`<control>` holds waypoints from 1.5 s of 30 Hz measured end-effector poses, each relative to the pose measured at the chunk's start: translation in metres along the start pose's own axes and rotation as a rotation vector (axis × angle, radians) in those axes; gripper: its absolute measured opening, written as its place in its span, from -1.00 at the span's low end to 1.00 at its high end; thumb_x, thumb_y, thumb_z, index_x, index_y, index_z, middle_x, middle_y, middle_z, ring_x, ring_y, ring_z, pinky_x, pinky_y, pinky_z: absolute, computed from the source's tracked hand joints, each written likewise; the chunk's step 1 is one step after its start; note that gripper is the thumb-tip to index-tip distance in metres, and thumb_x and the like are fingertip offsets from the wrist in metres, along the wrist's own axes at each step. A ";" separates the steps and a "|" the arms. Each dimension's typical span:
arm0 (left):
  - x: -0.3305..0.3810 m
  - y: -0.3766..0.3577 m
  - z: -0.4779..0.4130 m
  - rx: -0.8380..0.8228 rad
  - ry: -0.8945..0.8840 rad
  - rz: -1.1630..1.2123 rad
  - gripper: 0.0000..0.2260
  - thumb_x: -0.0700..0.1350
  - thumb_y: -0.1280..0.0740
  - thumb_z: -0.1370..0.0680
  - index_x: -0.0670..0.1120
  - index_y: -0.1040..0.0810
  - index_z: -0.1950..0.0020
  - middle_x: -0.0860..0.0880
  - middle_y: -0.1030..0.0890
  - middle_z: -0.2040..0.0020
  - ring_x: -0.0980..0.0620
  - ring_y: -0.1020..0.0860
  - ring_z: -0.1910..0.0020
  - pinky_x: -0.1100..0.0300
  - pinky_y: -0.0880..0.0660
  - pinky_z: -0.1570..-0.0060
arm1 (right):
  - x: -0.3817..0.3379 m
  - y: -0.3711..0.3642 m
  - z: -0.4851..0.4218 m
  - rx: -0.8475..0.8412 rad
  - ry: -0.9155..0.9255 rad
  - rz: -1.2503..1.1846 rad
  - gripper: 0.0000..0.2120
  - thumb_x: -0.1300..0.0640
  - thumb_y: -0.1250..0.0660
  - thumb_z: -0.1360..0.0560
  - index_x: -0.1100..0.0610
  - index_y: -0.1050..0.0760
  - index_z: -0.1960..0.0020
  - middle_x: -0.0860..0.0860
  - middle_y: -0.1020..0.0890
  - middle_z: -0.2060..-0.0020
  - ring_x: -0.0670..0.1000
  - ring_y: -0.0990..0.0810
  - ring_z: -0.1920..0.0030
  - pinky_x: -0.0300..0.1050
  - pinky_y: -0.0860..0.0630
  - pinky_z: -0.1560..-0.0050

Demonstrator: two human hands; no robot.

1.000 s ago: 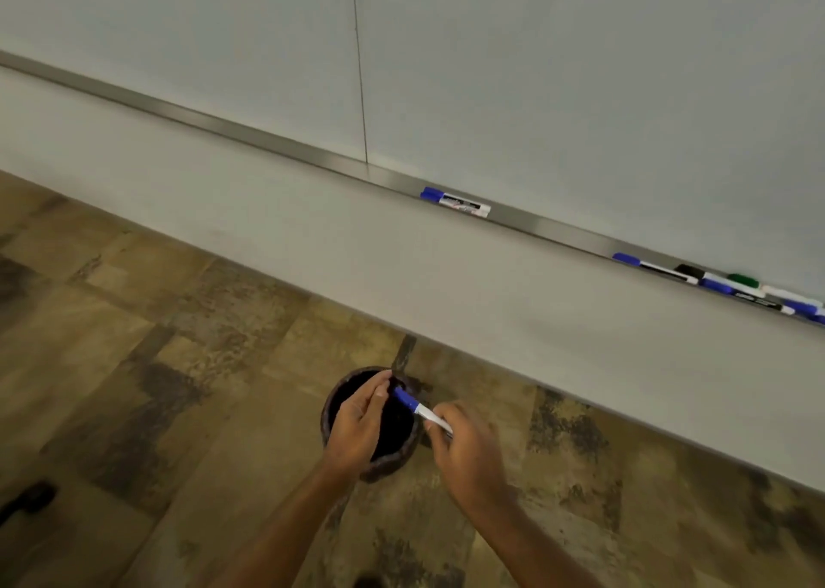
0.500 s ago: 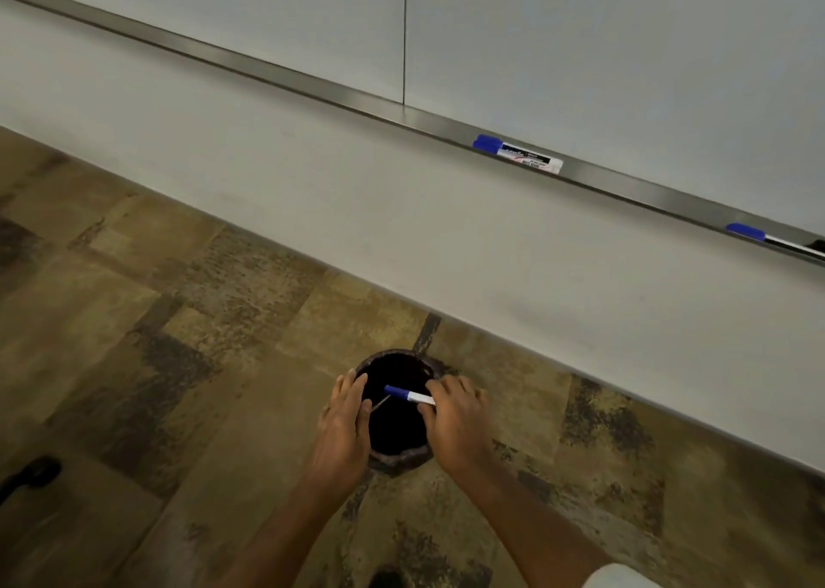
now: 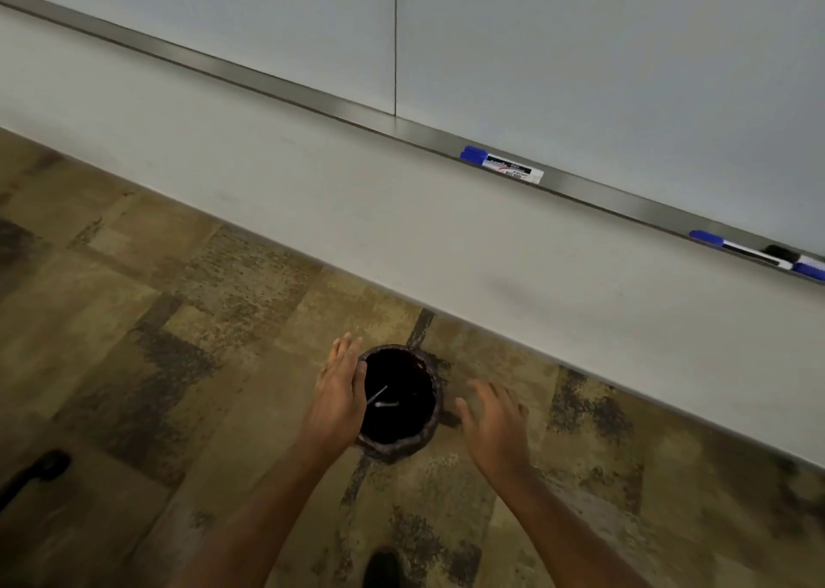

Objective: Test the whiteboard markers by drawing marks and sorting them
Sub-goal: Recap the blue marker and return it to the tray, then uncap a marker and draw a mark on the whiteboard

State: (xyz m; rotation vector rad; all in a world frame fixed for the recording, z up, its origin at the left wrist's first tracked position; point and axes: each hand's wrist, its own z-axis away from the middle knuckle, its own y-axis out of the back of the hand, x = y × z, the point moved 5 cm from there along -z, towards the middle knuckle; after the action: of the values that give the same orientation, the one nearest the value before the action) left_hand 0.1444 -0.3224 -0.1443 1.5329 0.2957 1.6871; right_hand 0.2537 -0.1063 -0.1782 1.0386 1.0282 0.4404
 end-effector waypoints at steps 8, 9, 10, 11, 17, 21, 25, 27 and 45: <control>0.082 0.018 -0.008 0.001 -0.190 -0.075 -0.56 -0.06 -0.02 -0.73 -0.07 -0.14 -0.62 0.00 -0.07 -0.64 0.11 0.08 -0.60 -0.01 0.01 -0.59 | -0.020 0.091 0.011 0.264 0.108 -0.065 -0.73 -0.01 -0.30 -0.56 0.11 -0.60 -0.15 0.02 -0.64 -0.11 0.08 -0.55 -0.17 0.09 -0.48 -0.19; 0.097 0.018 -0.009 0.000 -0.236 -0.091 -0.56 -0.05 -0.02 -0.73 -0.07 -0.13 -0.62 0.00 -0.06 -0.64 0.11 0.10 -0.61 0.00 0.02 -0.59 | -0.025 0.106 0.011 0.306 0.131 -0.067 -0.70 -0.03 -0.27 -0.57 0.12 -0.60 -0.16 0.02 -0.64 -0.11 0.08 -0.55 -0.18 0.09 -0.48 -0.20; 0.114 0.019 -0.009 0.000 -0.285 -0.105 -0.55 -0.02 -0.01 -0.73 -0.07 -0.12 -0.63 0.01 -0.05 -0.64 0.11 0.11 -0.61 0.05 0.05 -0.59 | -0.030 0.122 0.010 0.347 0.151 -0.070 -0.68 -0.04 -0.24 -0.57 0.13 -0.60 -0.16 0.02 -0.64 -0.11 0.07 -0.54 -0.19 0.08 -0.48 -0.21; 0.133 0.020 -0.008 0.007 -0.339 -0.118 -0.54 0.01 0.01 -0.73 -0.05 -0.12 -0.63 0.03 -0.05 -0.64 0.12 0.11 -0.61 0.10 0.07 -0.58 | -0.034 0.138 0.010 0.386 0.168 -0.069 -0.68 -0.04 -0.23 -0.58 0.13 -0.60 -0.16 0.02 -0.64 -0.11 0.07 -0.54 -0.19 0.07 -0.48 -0.22; 0.256 0.022 -0.001 0.037 -0.545 -0.155 -0.54 0.06 0.00 -0.73 0.06 -0.03 -0.63 0.18 0.08 -0.61 0.23 0.20 -0.59 0.27 0.20 -0.52 | -0.035 0.234 0.006 0.569 0.169 -0.092 -0.77 0.02 -0.34 -0.57 0.06 -0.60 -0.19 -0.04 -0.62 -0.21 0.00 -0.52 -0.28 -0.08 -0.35 -0.31; 0.322 0.009 -0.001 0.045 -0.626 -0.180 -0.53 0.10 0.02 -0.71 0.09 -0.01 -0.62 0.19 0.10 -0.60 0.24 0.21 -0.58 0.29 0.23 -0.50 | -0.012 0.297 0.002 0.649 0.128 -0.111 -0.73 -0.04 -0.37 -0.55 0.02 -0.60 -0.20 -0.04 -0.62 -0.24 0.00 -0.54 -0.27 -0.14 -0.29 -0.32; 0.378 -0.019 -0.004 0.068 -0.701 -0.238 -0.50 0.14 0.06 -0.69 0.10 0.02 -0.62 0.19 0.14 -0.60 0.23 0.20 -0.59 0.30 0.22 -0.50 | 0.033 0.356 -0.006 0.728 0.145 -0.108 -0.76 0.02 -0.38 -0.54 0.08 -0.63 -0.16 0.00 -0.66 -0.17 0.01 -0.58 -0.22 -0.16 -0.36 -0.26; 0.404 -0.040 -0.006 0.057 -0.725 -0.250 -0.51 0.13 0.05 -0.69 0.12 0.07 -0.61 0.21 0.18 -0.59 0.26 0.24 -0.57 0.33 0.24 -0.49 | 0.063 0.380 -0.017 0.736 0.160 -0.115 -0.79 0.10 -0.42 -0.54 0.10 -0.63 -0.17 0.00 -0.66 -0.16 0.01 -0.60 -0.21 -0.15 -0.41 -0.25; 0.461 -0.129 -0.088 0.049 -0.765 -0.322 -0.53 0.15 0.12 -0.69 0.16 0.01 -0.61 0.31 0.10 -0.59 0.25 0.12 -0.59 0.38 0.22 -0.50 | 0.176 0.378 -0.179 0.247 0.051 -0.049 -0.76 0.10 -0.26 -0.63 0.07 -0.54 -0.27 -0.01 -0.66 -0.14 -0.01 -0.65 -0.06 -0.20 -0.55 -0.13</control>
State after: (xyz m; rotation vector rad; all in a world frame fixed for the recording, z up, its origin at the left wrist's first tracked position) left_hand 0.1513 0.1081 0.0820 1.9200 0.1602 0.7708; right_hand 0.2419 0.2911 0.0413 1.2238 1.1722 0.3057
